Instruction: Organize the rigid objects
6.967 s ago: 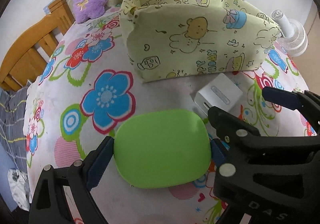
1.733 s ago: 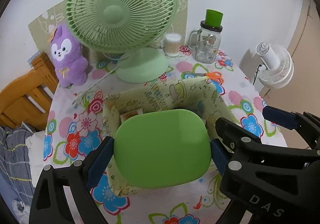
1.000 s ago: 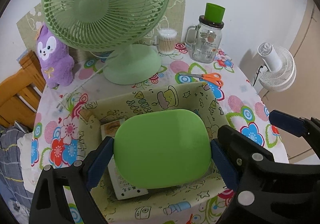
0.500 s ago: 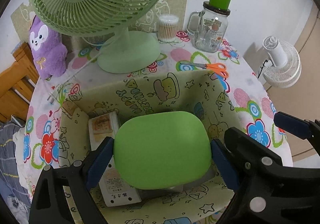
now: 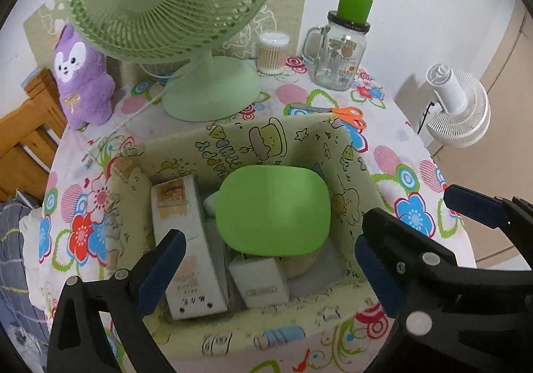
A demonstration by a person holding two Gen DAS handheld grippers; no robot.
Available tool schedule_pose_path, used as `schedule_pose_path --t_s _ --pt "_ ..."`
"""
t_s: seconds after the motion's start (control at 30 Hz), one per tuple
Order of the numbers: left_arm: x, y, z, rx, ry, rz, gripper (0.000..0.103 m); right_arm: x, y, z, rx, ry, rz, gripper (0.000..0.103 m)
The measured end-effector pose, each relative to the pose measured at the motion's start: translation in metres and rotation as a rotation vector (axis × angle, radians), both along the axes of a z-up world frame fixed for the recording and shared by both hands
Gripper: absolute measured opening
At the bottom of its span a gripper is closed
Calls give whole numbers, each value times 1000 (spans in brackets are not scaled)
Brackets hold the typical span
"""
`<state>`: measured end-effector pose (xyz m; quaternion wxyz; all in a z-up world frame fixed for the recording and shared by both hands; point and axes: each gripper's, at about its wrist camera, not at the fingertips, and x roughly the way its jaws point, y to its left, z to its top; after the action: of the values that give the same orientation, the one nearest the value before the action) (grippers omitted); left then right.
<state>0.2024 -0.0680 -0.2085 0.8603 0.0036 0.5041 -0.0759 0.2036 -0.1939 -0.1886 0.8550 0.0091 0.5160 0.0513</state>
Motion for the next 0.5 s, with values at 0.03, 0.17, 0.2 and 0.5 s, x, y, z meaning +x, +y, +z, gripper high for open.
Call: schedule_pose_path --t_s 0.03,0.17,0.2,0.5 --pt "-3 1 3 2 -6 1 103 -3 0 3 0 -5 -1 85" --pt "-17 4 17 13 -32 3 103 -15 0 12 12 -26 -8 85" --pt "-19 4 20 14 -36 3 103 -19 0 15 13 -33 -9 85" --pt "-58 16 50 24 -87 15 103 -51 8 40 18 -89 -6 89"
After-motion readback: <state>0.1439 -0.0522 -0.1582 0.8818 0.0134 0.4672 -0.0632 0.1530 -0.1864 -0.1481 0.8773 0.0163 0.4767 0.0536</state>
